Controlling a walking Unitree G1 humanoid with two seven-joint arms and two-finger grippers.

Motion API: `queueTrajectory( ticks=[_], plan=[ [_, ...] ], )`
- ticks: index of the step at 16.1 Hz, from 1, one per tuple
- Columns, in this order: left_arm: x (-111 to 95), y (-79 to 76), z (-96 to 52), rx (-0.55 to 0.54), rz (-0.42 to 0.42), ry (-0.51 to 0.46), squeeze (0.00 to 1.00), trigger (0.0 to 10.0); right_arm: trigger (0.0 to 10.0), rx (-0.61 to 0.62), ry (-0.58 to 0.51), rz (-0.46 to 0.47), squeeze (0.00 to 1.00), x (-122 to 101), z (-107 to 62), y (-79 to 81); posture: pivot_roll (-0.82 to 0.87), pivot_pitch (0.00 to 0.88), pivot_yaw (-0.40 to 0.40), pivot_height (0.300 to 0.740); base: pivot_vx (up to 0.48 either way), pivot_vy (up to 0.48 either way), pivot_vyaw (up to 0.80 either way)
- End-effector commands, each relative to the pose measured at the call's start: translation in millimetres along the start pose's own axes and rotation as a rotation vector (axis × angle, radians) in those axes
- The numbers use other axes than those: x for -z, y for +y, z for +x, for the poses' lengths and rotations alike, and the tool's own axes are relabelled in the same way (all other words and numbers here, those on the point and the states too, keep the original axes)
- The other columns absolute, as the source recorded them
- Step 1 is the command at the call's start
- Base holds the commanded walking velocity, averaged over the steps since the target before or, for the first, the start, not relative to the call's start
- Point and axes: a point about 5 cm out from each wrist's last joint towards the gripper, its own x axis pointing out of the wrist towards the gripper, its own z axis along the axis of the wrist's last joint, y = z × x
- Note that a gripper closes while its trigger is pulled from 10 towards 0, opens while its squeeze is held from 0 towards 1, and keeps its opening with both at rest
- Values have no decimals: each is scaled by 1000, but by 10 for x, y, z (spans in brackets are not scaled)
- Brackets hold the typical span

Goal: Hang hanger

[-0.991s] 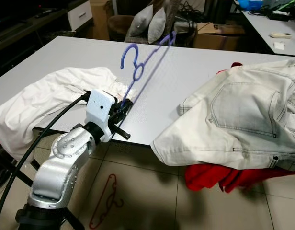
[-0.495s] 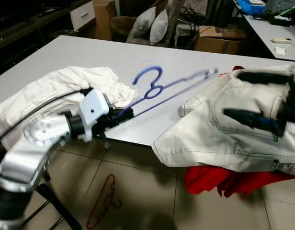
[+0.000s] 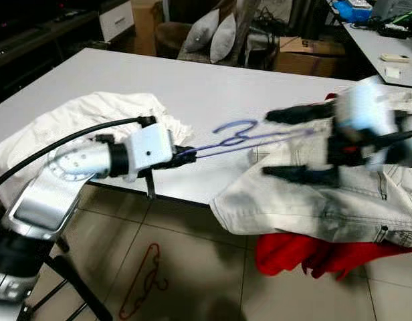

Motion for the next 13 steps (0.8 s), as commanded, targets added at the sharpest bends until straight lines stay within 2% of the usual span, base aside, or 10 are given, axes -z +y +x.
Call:
queueTrajectory(
  ticks=[1,2,3,4,5,8,13],
  plan=[
    [-37,51,4,9,50,9,0,10000,10000,1,16,-31,0,-12,55,-45,38,0,-18,740,0,0,0],
    [-50,75,4,16,94,28,0,10000,10000,15,27,-35,0,12,107,-90,39,0,-18,740,0,0,0],
    [-57,92,-3,21,129,52,0,10000,4745,23,35,-34,0,27,137,-121,43,0,-18,740,0,0,0],
    [-74,120,-14,16,158,65,0,10000,1098,24,41,-25,0,40,157,-141,44,0,-18,740,0,0,0],
    [-90,143,-22,11,174,68,0,10000,0,21,56,-28,0,53,168,-152,44,0,-18,740,0,0,0],
    [-127,175,-40,19,234,92,0,10000,0,32,67,-40,0,67,193,-195,44,0,-14,740,0,0,0],
    [-212,194,-3,41,261,66,0,10000,0,10,29,-55,0,29,299,-210,46,0,-8,740,0,0,0]
  ],
)
